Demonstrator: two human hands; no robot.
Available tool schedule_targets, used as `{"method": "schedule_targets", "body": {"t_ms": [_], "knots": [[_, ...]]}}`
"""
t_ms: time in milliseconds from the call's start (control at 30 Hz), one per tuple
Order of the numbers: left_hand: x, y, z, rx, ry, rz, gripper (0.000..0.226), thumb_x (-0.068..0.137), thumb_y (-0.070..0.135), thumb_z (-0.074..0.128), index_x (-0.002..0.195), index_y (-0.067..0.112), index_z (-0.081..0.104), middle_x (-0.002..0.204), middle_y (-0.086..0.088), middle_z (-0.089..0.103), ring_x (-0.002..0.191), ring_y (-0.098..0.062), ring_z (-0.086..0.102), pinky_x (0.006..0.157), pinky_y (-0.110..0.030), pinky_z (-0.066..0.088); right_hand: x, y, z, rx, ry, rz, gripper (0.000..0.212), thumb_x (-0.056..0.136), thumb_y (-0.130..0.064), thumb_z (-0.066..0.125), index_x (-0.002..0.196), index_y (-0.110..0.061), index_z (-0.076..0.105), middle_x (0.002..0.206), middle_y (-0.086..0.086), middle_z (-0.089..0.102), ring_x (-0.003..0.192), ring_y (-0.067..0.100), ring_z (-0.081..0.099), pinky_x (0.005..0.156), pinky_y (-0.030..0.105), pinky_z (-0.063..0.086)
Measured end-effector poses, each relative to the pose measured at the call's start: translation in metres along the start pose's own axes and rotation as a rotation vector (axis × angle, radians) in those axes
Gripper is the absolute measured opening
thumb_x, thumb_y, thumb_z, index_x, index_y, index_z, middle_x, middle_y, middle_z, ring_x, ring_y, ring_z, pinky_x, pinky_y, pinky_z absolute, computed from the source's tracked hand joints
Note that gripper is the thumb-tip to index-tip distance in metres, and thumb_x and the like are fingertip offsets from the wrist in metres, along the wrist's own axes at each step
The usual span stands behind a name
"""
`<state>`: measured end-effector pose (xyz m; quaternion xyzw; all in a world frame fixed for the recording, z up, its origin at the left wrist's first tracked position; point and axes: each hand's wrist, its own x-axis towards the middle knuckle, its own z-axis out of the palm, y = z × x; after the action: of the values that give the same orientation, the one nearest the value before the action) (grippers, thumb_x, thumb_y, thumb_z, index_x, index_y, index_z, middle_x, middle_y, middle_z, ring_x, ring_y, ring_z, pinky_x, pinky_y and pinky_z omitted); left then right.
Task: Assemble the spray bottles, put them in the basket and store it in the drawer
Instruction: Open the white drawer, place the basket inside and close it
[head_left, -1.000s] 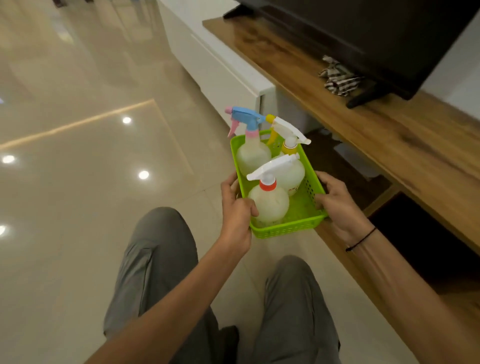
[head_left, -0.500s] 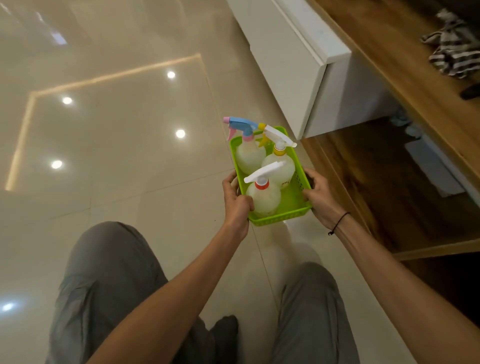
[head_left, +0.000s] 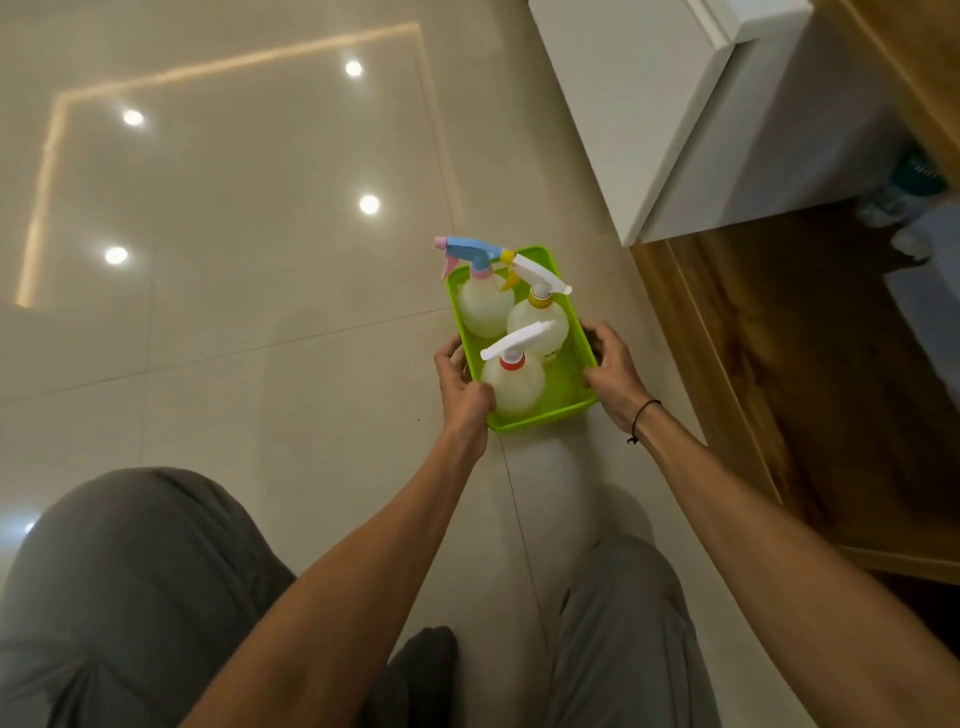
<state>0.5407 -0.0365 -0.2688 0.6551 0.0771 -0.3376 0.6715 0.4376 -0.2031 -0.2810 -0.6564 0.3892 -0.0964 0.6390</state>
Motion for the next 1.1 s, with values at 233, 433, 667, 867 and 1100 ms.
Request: {"method": "schedule_targets", "body": {"t_ms": [233,433,667,867,1100], "knots": [[-0.001,-0.036,-0.007,-0.006,0.027,-0.034,0.092,0.066,-0.025,0.039,0.143,0.024,0.042,0.145,-0.002,0.058,0.128,-0.028,0.062,0.072,-0.036,0.058,-0.001,0.047,0.003,-0.057,-0.008,0.018,0.065,0.076,0.033,0.045,0.131,0.001,0.054,0.130,0.021,0.062,0.119,0.027,0.060,0.094,0.042,0.057],[-0.005,-0.049,-0.007,0.012,0.012,-0.012,0.088,0.059,-0.004,0.050,0.140,0.030,0.043,0.139,0.008,0.062,0.118,-0.016,0.067,0.060,-0.024,0.056,-0.002,0.061,-0.002,-0.084,0.007,0.040,0.066,0.074,0.033,0.044,0.132,0.003,0.053,0.133,0.021,0.061,0.128,0.034,0.057,0.104,0.053,0.054],[0.005,-0.050,-0.016,0.020,0.018,-0.049,0.092,0.064,-0.024,0.037,0.144,0.021,0.045,0.149,-0.004,0.059,0.126,-0.032,0.062,0.061,-0.033,0.055,-0.002,0.049,-0.009,-0.009,-0.006,0.126,0.061,0.081,0.027,0.047,0.136,0.004,0.055,0.137,0.023,0.062,0.134,0.035,0.057,0.082,0.035,0.054],[0.019,-0.024,-0.022,-0.035,0.207,-0.034,0.068,0.078,-0.020,0.039,0.136,0.012,0.054,0.133,-0.015,0.061,0.119,-0.021,0.059,0.078,-0.023,0.053,0.002,0.017,-0.019,0.070,0.176,0.132,0.054,0.086,0.021,0.048,0.137,0.005,0.054,0.138,0.025,0.061,0.133,0.034,0.058,0.101,0.040,0.053],[-0.008,0.061,-0.001,-0.022,0.286,0.002,0.052,0.076,-0.016,0.047,0.114,0.015,0.065,0.106,-0.009,0.067,0.084,-0.008,0.067,0.079,-0.027,0.052,-0.008,-0.071,-0.027,0.033,0.318,0.110,0.046,0.084,0.020,0.052,0.127,0.009,0.060,0.128,0.029,0.065,0.110,0.027,0.061,0.105,0.049,0.054]]}}
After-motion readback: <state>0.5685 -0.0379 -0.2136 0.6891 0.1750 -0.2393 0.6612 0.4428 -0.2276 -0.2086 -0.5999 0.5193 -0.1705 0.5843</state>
